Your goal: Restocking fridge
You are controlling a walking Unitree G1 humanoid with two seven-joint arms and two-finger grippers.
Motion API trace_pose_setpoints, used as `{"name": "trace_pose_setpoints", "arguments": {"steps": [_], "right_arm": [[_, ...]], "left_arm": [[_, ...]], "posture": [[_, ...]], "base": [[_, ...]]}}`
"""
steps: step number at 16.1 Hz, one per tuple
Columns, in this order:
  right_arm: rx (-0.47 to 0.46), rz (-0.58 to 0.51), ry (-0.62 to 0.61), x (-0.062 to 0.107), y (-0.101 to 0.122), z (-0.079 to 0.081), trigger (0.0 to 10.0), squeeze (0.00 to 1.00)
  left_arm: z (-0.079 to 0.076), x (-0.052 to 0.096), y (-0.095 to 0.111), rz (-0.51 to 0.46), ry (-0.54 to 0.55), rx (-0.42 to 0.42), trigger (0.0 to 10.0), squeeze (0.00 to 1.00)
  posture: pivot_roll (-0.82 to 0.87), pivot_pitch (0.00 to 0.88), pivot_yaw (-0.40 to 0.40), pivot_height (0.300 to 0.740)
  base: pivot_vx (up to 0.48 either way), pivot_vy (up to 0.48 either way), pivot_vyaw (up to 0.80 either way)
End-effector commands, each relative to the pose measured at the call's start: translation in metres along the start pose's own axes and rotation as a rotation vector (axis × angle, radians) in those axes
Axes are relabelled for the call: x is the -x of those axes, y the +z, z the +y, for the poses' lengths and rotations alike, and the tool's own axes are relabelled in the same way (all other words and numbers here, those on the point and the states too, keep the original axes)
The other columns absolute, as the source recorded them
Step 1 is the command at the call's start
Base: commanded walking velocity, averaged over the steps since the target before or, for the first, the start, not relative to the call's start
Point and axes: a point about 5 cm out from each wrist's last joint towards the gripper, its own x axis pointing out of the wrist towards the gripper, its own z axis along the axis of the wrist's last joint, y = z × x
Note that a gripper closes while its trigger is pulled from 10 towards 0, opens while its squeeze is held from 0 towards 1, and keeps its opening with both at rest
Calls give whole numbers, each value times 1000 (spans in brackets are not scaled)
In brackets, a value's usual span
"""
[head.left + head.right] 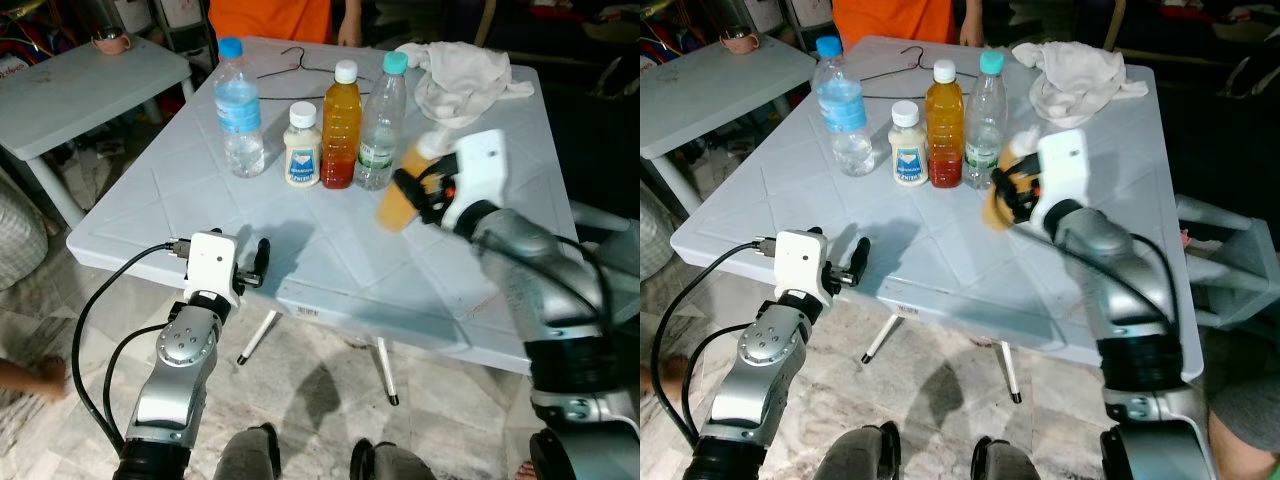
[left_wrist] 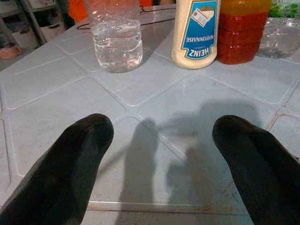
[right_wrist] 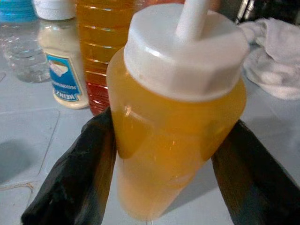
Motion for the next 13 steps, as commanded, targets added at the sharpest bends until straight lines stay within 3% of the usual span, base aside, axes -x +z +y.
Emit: {"name": "trace_pose_setpoints", "arguments": {"steps": [1,8,12,13], "right_arm": [[11,53,-4,-3,-17,0,10000,0],[265,-37,-45,-11,-30,-3,10000,0],[212,-102,-58,-7,-31,-5,10000,0],[199,-123,-67,-6,-31,-6,1608,0]], "left_arm": [[1,3,-1,12,4,-14,10000,0],[2,8,-2,26,1,-21,10000,0],[1,9,0,22,-4,-22,10000,0],[1,9,0,23,-5,-23,10000,0]], "posture": [[-4,151,19,740],[9,182,23,740],[12,191,27,740],[12,191,28,740]], "base": [[0,0,0],[0,0,0],[0,0,0],[0,0,0]]}}
